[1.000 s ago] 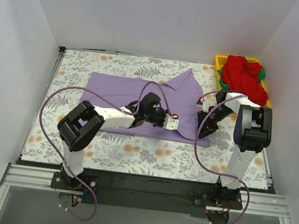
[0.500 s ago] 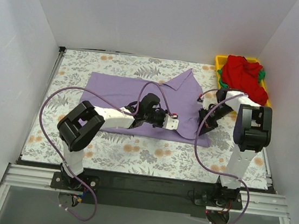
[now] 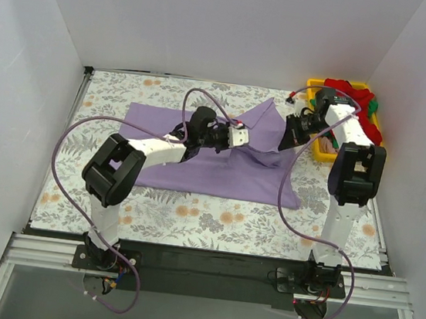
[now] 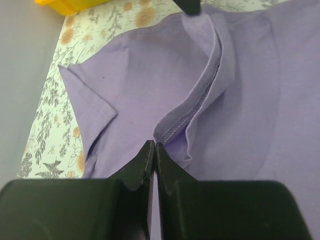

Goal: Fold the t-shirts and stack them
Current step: Fold the tshirt

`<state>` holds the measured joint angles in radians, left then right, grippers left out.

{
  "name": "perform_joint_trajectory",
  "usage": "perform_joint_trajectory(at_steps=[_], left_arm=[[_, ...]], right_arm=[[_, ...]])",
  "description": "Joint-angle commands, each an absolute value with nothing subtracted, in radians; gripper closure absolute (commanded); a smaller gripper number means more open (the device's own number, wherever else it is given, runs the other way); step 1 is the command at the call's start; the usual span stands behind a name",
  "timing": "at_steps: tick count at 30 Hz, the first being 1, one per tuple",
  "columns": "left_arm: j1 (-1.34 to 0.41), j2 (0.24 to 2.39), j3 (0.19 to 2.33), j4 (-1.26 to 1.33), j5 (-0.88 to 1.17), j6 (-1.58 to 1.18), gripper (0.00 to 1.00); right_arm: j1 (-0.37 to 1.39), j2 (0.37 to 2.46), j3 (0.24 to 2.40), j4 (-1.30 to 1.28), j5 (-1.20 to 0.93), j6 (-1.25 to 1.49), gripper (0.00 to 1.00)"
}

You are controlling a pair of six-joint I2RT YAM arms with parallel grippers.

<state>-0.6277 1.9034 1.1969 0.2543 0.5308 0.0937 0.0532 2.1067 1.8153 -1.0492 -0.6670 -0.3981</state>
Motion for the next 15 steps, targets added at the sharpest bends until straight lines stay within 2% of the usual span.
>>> perform_joint_trajectory(at_steps=[1, 5, 7, 8, 9, 12, 14, 15], left_arm=[[-0.608, 1.96, 1.252, 0.305, 0.502, 0.011, 1.0], [-0.594, 2.012, 1.278, 0.307, 0.476, 0.008, 1.0], [-0.594, 2.037, 1.285, 0.313, 0.46, -0.03, 0.93], [-0.594, 2.045, 1.293, 0.31, 0.453, -0.037, 0.8], [-0.594, 2.051, 1.298, 0.302, 0.43, -0.047, 0.75], [-0.584, 2.072, 1.334, 0.27, 0.376, -0.132, 0.66], [-0.568, 2.079, 1.367, 0.249, 0.339, -0.216, 0.66], [-0.558, 2.077, 1.379, 0.22, 0.325, -0.241, 0.66]], right_arm=[[0.063, 2.187, 1.897, -1.065, -0.701, -0.384, 0.99], [0.077, 2.238, 1.968, -1.039, -0.666, -0.351, 0.99], [0.081, 2.25, 1.973, -1.01, -0.638, -0.328, 0.99], [0.083, 2.249, 1.971, -1.005, -0.614, -0.309, 0.98], [0.083, 2.25, 1.971, -0.993, -0.598, -0.299, 0.88], [0.081, 2.221, 1.948, -0.957, -0.534, -0.261, 0.68], [0.081, 2.181, 1.941, -0.911, -0.476, -0.226, 0.68], [0.08, 2.169, 1.94, -0.896, -0.466, -0.221, 0.64]])
